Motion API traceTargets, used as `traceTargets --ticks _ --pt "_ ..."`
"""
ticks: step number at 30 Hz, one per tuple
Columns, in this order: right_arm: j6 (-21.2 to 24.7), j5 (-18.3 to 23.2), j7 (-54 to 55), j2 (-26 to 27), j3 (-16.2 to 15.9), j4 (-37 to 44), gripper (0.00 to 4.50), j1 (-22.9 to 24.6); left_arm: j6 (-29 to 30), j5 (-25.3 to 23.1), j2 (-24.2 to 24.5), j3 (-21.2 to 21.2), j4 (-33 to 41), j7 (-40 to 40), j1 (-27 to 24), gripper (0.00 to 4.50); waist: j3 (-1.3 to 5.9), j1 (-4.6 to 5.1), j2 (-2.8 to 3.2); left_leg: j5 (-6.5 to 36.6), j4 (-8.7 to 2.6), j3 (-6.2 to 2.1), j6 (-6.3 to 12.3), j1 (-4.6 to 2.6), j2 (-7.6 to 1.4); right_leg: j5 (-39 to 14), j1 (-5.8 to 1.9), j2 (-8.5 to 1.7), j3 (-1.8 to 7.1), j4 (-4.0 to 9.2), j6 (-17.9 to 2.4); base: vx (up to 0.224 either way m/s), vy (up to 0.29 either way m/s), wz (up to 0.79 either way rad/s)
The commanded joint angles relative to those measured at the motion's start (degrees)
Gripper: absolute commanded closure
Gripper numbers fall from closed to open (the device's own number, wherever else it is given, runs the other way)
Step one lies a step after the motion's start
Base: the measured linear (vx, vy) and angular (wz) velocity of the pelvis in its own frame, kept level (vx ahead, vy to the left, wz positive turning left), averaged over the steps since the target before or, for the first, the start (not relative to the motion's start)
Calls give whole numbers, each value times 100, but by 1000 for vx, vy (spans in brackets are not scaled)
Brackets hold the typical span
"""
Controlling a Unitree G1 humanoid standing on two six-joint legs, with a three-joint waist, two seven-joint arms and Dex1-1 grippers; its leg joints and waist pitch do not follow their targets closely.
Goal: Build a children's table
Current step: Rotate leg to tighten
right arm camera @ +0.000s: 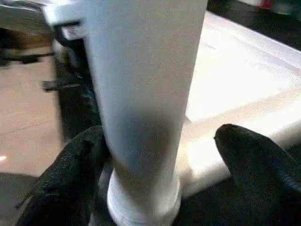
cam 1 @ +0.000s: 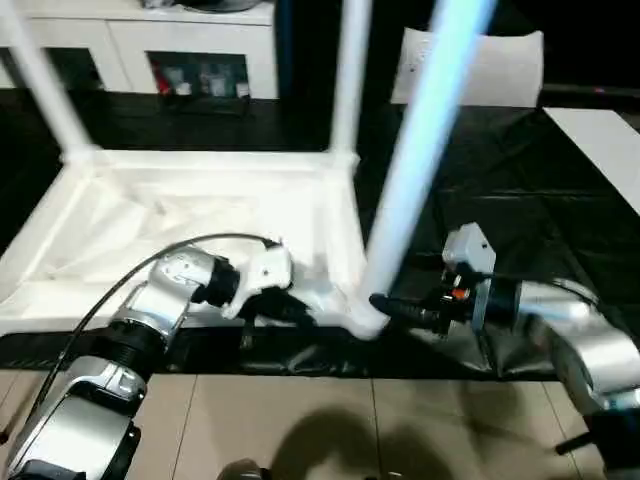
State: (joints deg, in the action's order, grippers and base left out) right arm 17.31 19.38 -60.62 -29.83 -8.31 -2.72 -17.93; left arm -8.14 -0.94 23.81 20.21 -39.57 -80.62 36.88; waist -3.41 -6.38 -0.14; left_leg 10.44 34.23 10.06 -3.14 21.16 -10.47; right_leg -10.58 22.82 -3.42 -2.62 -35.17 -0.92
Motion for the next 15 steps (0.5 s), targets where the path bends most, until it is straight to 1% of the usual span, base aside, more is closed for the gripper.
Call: traceTargets --ticks 1,2,3,4,5,6,7,8,9,10,11,12,15 --pt "-45 88 -201 -53 -65 -50 68 -32 -200 -44 -57 248 184 -309 91 450 401 24 -39 952 -377 -55 284 -82 -292 -920 -274 -489 254 383 -1307 0 0 0" --pt "-16 120 -582 -130 -214 -176 77 -112 -219 -12 -74 266 233 -434 140 450 404 -30 -34 1025 -374 -47 261 -108 -302 -996 -260 -491 254 389 -1301 0 0 0" --pt "-36 114 -744 -159 -282 -245 88 -141 -263 -20 -74 282 233 -493 162 450 402 -54 -29 1042 -378 -49 250 -106 -311 -1014 -259 -494 253 387 -1306 0 0 0" --pt "-40 112 -772 -164 -294 -257 97 -146 -272 -22 -74 285 233 -504 165 450 404 -61 -37 1034 -378 -51 245 -99 -309 -1004 -263 -492 250 379 -1308 0 0 0" --pt "-22 106 -924 -201 -367 -305 97 -163 -308 -60 -58 318 224 -549 190 450 401 -77 -25 1064 -381 -57 228 -92 -307 -1044 -266 -496 246 386 -1297 0 0 0" --pt "-25 102 -953 -206 -379 -319 117 -168 -314 -63 -56 321 221 -558 195 450 402 -90 -36 1083 -381 -56 213 -92 -305 -1080 -266 -500 250 387 -1271 0 0 0" --pt "-39 83 -1081 -229 -434 -382 125 -190 -338 -76 -50 331 205 -600 213 450 402 -97 -35 1093 -382 -60 206 -88 -305 -1113 -270 -503 248 385 -1264 0 0 0" --pt "-23 68 -1282 -264 -511 -464 125 -225 -381 -89 -42 347 164 -648 248 450 404 -114 -29 1128 -380 -63 195 -94 -305 -1191 -267 -502 245 391 -1248 0 0 0" --pt "-26 62 -1433 -288 -571 -533 137 -255 -416 -93 -34 357 132 -688 271 450 402 -134 -22 1144 -378 -57 184 -108 -310 -1233 -251 -507 252 405 -1243 0 0 0" --pt "-58 41 -1526 -295 -610 -614 147 -291 -437 -90 -36 359 103 -713 293 450 406 -128 -32 1138 -372 -56 186 -94 -300 -1215 -262 -500 247 393 -1257 0 0 0" --pt "-77 20 -1576 -287 -635 -693 147 -334 -448 -90 -37 362 82 -730 311 450 408 -140 -23 1115 -372 -57 185 -96 -303 -1206 -259 -504 249 398 -1251 0 0 0" --pt "-107 0 -1615 -277 -651 -767 166 -374 -456 -91 -40 361 63 -743 323 450 412 -153 -24 1098 -371 -59 178 -98 -311 -1156 -257 -503 248 391 -1263 0 0 0" --pt "-122 -9 -1692 -228 -691 -907 179 -470 -481 -89 -32 353 10 -775 347 450 426 -153 -29 996 -366 -62 186 -83 -299 -958 -271 -496 236 362 -1314 0 0 0"
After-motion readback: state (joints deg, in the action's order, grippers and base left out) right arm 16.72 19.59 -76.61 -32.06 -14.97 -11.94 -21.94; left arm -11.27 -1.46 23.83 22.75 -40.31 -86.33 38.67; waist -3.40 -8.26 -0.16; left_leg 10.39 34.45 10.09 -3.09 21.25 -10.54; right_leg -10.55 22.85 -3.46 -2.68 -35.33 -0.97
